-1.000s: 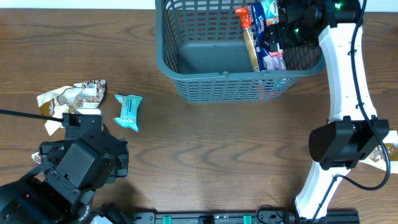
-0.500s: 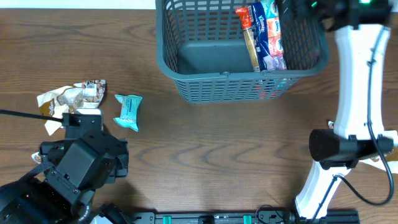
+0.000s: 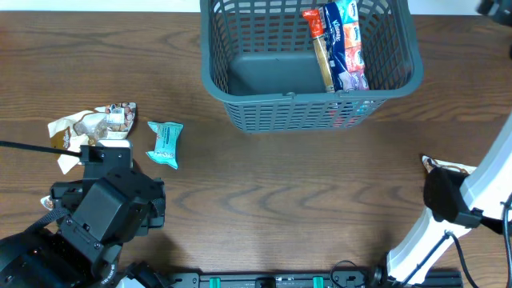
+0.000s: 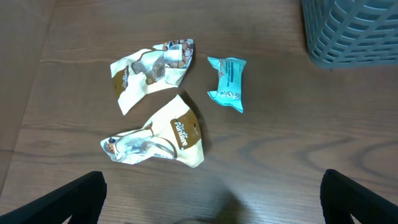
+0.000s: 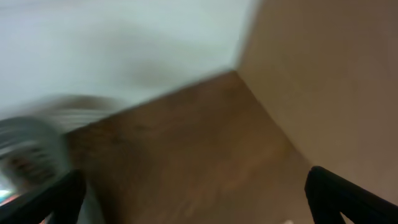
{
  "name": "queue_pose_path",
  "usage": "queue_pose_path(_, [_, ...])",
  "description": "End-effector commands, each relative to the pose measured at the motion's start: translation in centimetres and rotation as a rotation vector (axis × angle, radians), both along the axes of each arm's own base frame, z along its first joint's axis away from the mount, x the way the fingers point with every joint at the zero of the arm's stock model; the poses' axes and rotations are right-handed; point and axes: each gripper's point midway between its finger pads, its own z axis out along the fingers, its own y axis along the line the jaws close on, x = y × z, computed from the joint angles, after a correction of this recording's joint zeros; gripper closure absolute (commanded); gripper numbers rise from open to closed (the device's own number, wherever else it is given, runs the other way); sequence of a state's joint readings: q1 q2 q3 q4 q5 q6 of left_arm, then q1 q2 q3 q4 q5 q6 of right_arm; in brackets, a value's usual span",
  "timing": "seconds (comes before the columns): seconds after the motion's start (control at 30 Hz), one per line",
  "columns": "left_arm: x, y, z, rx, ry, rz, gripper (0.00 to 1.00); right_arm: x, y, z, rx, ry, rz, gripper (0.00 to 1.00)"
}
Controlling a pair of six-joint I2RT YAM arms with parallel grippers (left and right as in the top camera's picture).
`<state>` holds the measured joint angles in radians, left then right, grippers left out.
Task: Pack container
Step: 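Release the tissue box and withdraw the right gripper toward the right wrapper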
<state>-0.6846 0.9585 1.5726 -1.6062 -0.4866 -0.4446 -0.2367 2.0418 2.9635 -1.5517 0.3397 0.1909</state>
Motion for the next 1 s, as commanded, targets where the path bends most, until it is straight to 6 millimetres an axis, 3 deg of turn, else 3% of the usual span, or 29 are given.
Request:
queue_pose_path(0.0, [0.0, 0.4, 0.4, 0.013, -0.016, 0.010, 0.01, -2.7, -2.9, -0.1, 0.106, -0.093, -0.279, 0.01])
queue_pose_path(0.17, [0.0, 0.4, 0.4, 0.013, -0.016, 0.010, 0.01, -3.5, -1.9, -2.1, 0.173, -0.002, -0.238, 0.01])
queue_pose_path(0.3, [0.0, 0.4, 0.4, 0.013, -0.016, 0.010, 0.01, -3.1, -1.2, -2.4, 0.140, 0.050, -0.141, 0.01])
queue_pose_path(0.63, [0.0, 0.4, 0.4, 0.013, -0.016, 0.010, 0.01, -3.8, -2.0, -2.1, 0.263, -0.067, -0.306, 0.01])
queue_pose_path(0.8, [0.0, 0.4, 0.4, 0.013, -0.016, 0.010, 0.01, -5.6, -2.6, -2.5, 0.304, -0.067, -0.382, 0.01])
queue_pose_path(0.97, [0.0, 0.4, 0.4, 0.013, -0.016, 0.010, 0.01, -10.1, -4.3, -4.5, 0.321, 0.004, -0.553, 0.01])
